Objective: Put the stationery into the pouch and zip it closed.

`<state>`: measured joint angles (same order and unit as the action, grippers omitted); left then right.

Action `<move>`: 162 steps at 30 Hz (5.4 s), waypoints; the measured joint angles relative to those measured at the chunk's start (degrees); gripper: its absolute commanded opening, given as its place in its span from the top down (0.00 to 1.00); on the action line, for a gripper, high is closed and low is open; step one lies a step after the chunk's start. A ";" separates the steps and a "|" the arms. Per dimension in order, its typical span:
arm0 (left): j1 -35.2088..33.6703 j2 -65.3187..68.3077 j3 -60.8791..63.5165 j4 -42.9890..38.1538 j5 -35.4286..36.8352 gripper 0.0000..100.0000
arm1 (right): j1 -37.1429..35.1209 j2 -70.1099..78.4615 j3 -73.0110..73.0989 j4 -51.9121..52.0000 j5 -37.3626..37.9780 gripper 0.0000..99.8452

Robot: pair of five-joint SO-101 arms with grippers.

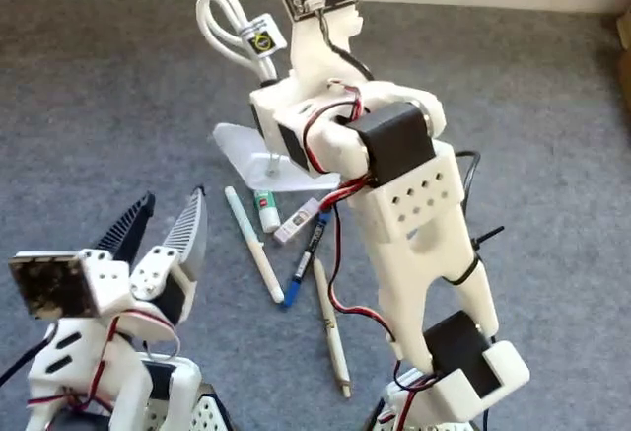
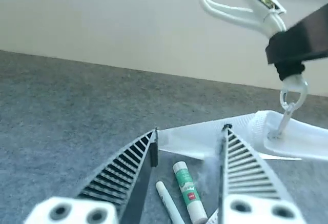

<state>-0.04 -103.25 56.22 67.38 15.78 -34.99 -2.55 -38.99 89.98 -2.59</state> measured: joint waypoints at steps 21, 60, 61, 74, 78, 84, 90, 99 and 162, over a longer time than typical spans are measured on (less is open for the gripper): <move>9.67 -0.09 3.96 -3.08 0.62 0.81 | -3.78 0.00 0.00 3.25 0.00 1.00; 9.93 0.00 14.68 -8.70 -1.41 0.98 | -7.03 0.00 0.09 9.93 0.00 1.00; 9.93 0.00 14.68 -8.70 -1.41 0.99 | -6.59 0.00 0.09 10.02 0.00 1.00; 10.02 0.00 15.12 -9.32 -2.64 0.99 | -0.97 -4.04 0.09 10.29 0.00 1.00; 9.58 -0.09 15.03 -9.41 -4.84 0.99 | 0.79 -7.30 3.43 10.37 0.00 1.00; 8.88 -0.09 15.03 -9.14 -5.45 0.99 | 3.34 -13.98 16.00 10.20 6.07 1.00; 8.88 0.00 15.12 -8.97 -5.45 0.99 | 4.66 -22.95 27.25 10.11 9.93 1.00; 8.79 0.44 15.12 -8.88 -5.45 0.99 | 13.98 -34.46 42.29 3.08 14.68 1.00; 13.80 0.62 26.46 -14.24 -12.04 0.97 | 10.46 -50.55 54.59 -1.32 15.74 1.00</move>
<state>13.76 -102.64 82.68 53.14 3.74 -24.53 -53.10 15.60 88.66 13.14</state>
